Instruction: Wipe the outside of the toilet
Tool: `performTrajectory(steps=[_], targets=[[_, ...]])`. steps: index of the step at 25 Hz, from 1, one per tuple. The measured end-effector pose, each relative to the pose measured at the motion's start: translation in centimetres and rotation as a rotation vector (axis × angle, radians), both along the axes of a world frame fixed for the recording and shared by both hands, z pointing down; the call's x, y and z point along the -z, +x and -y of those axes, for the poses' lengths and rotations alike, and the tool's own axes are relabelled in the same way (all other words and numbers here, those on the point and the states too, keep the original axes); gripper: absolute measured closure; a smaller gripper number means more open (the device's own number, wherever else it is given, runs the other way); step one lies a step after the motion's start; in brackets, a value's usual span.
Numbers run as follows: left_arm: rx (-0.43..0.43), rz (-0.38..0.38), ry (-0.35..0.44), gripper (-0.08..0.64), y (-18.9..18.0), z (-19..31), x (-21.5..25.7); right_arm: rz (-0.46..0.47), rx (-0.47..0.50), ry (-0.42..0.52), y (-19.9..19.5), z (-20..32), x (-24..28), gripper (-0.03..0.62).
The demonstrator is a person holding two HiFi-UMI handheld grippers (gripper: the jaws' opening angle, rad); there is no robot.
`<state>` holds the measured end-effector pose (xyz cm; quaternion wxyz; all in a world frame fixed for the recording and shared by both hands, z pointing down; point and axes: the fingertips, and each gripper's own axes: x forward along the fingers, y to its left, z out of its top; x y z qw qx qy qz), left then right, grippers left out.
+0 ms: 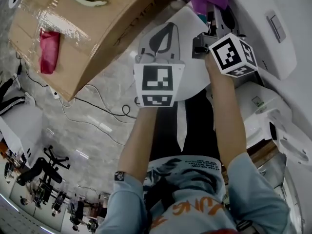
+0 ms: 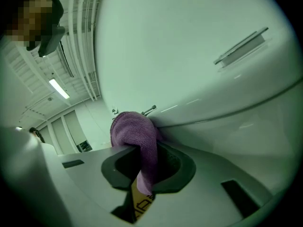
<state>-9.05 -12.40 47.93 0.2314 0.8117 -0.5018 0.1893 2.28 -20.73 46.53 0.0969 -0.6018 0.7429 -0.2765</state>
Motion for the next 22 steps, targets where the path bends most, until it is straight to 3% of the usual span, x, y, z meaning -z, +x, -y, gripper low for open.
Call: performTrajectory(steps=[10,17,22], targets=[[-0.053,0.007,-0.009,0.535,0.7,-0.5,-1.1,-0.039,-0.074,-0.015,1.6,0.3,-0.7,0.529],[-0.048,0.021,-0.019,0.535,0.0,-1.6,-1.6,-0.015,-0.092,0.005,2.8,-1.5,-0.2,0.529],[-0.013,-0.014,-0.038,0.535,0.9,-2.8,-1.5,-0.017,-0.114,0.004,4.3,-3.4,0.0,0.528]])
